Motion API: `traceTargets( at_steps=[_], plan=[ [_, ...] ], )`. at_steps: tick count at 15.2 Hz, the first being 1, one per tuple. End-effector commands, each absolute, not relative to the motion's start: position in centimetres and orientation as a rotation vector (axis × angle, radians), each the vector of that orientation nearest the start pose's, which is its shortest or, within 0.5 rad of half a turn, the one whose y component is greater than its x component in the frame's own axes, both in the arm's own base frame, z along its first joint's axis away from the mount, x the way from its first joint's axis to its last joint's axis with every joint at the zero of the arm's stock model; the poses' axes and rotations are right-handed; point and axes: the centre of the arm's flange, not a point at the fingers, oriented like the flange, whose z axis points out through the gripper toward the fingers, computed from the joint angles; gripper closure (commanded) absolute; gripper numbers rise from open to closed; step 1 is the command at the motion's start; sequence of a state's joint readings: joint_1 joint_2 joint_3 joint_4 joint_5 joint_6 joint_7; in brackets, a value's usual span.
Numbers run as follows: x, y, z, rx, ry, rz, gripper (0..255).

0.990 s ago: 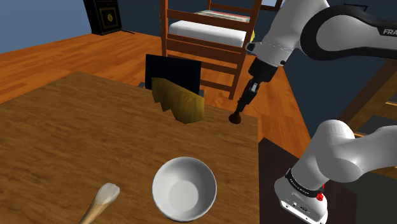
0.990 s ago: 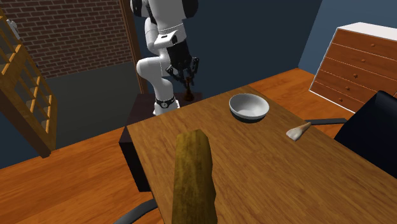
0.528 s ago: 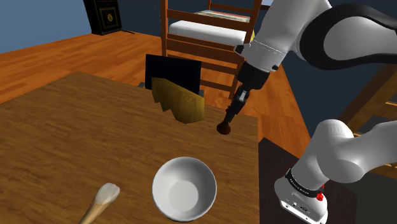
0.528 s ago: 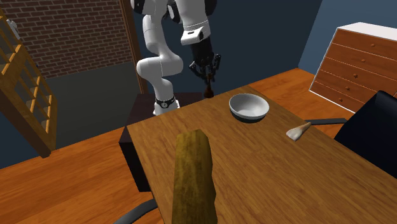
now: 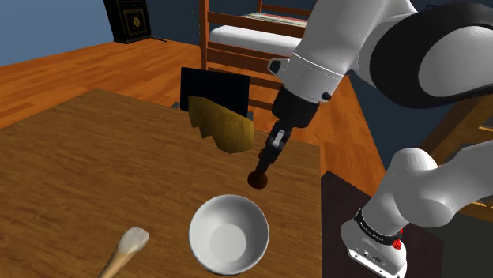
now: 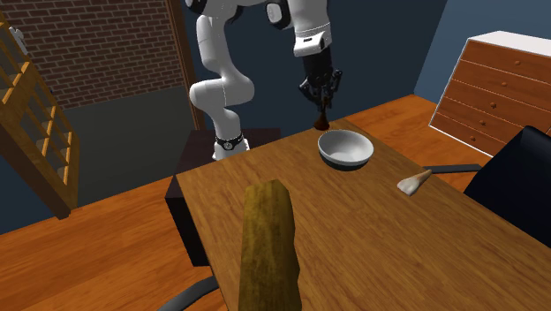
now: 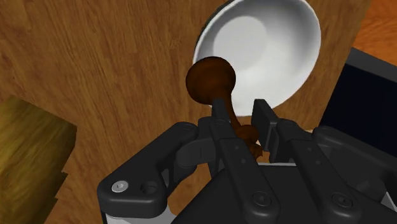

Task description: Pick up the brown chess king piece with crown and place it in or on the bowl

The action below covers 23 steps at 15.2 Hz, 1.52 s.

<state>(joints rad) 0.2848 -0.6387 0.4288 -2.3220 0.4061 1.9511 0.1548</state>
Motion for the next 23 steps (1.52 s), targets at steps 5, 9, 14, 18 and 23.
traceTargets(
  at_steps=[5, 9, 14, 18, 23],
  plan=[
    [25.6, 38.4, 57.4, -2.852, -0.580, -0.230, 255],
    [25.4, 39.8, 55.9, -2.852, -0.580, -0.230, 255],
    [25.4, 39.8, 53.3, -2.852, -0.580, -0.230, 255],
    [25.4, 39.8, 51.2, -2.852, -0.580, -0.230, 255],
    [25.4, 39.8, 48.6, -2.852, -0.580, -0.230, 255]
  ],
)
